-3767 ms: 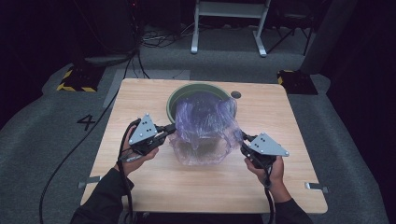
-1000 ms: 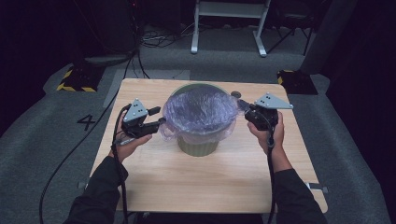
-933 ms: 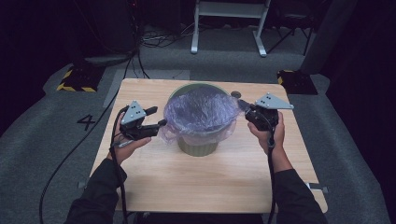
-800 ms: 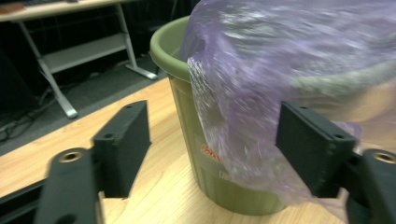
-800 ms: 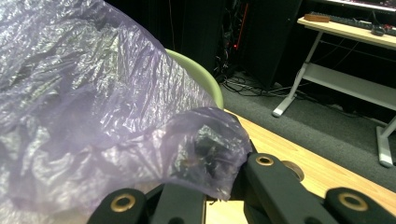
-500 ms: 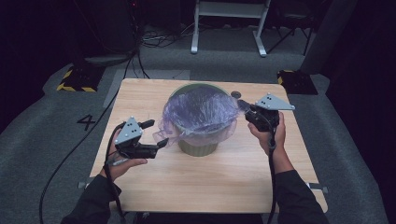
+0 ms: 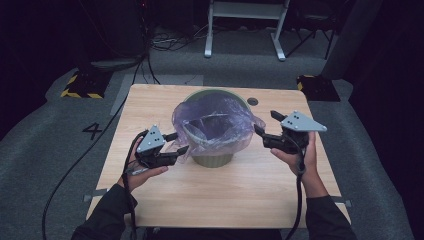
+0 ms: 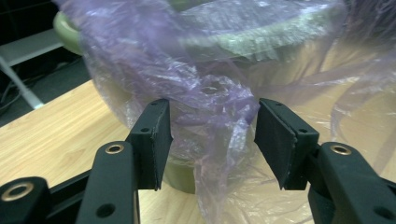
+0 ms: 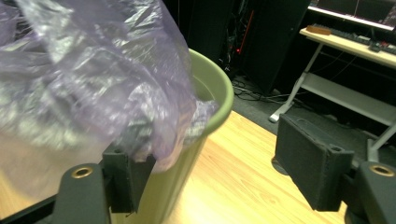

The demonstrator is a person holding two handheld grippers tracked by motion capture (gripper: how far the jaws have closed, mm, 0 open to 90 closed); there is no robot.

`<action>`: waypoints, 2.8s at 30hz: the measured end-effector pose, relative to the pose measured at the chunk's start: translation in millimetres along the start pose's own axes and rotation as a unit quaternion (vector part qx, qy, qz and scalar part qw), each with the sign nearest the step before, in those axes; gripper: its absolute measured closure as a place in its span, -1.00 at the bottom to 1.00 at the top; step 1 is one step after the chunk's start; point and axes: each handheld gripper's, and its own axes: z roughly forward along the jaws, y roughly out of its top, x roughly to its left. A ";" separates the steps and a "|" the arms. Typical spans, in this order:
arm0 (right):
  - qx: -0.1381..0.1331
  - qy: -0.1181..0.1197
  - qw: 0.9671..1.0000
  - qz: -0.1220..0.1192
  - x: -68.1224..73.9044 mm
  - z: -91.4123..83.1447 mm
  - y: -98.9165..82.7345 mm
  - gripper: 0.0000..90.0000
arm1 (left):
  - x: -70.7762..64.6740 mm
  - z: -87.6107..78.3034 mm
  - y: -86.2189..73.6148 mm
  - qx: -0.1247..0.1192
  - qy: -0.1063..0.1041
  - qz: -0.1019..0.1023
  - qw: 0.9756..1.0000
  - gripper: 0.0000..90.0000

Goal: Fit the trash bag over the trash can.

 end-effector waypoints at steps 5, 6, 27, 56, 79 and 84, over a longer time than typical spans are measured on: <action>-0.008 0.011 1.000 -0.005 -0.5 -23.1 -2.4 -0.37 | -5.7 2.6 0.8 0.009 -0.014 0.024 1.000 0.28; -0.011 0.015 1.000 -0.007 -0.2 -28.0 -2.3 -0.34 | -7.1 2.9 0.9 0.010 -0.015 0.034 0.999 0.41; -0.014 0.086 0.991 -0.097 60.7 -4.1 7.1 0.40 | -7.1 4.0 1.1 0.011 -0.020 0.048 0.999 0.79; 0.027 0.058 0.998 -0.020 26.8 13.8 -49.1 -0.04 | 8.5 -2.6 -8.3 0.002 0.006 0.013 1.000 0.37; -0.058 0.014 0.998 -0.007 15.1 -39.7 -5.5 -0.46 | 18.2 -57.0 10.1 -0.064 0.026 -0.007 0.998 -0.53; -0.060 0.011 0.998 -0.009 16.6 -33.8 5.0 -0.45 | 18.0 -62.9 18.9 -0.076 0.034 -0.002 0.997 -0.51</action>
